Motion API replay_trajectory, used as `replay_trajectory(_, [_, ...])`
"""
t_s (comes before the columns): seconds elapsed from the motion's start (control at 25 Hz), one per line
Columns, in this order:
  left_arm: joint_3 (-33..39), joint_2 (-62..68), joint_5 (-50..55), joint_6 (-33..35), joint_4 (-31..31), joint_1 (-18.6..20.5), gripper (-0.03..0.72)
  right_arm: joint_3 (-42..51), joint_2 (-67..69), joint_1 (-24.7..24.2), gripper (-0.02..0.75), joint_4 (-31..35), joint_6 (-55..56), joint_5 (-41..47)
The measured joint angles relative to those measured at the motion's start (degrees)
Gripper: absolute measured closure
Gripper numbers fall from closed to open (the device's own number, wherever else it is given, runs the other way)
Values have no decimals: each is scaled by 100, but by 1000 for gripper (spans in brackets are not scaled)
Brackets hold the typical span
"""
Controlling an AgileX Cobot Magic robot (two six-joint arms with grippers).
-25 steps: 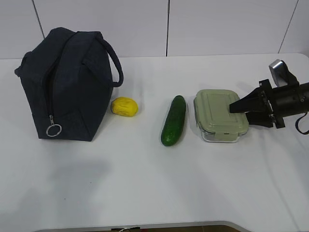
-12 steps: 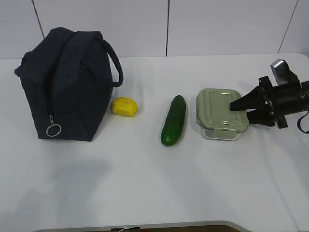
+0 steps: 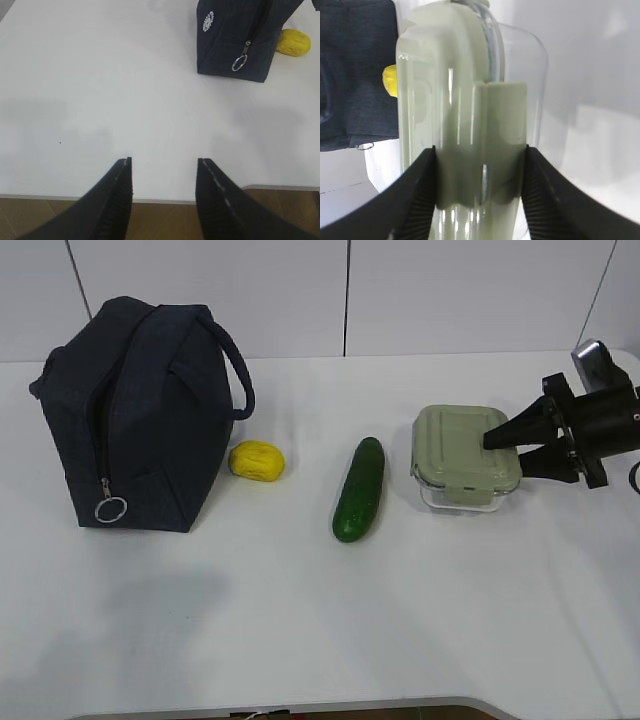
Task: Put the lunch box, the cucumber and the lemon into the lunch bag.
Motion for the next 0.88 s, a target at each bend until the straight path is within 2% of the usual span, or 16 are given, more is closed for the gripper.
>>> replay_trajectory(0.36, [-15,21,0,150,-13,0,383,0,-559,293,359,-36,344,0])
replay_trajectory(0.48, [-225,146,0,150,-36,0,383,0,-747,458,359,1,498,12])
replay_trajectory(0.88, [-1224,2697,-517,192,-172,0,383,11,-1483,1037,359,475,798,103])
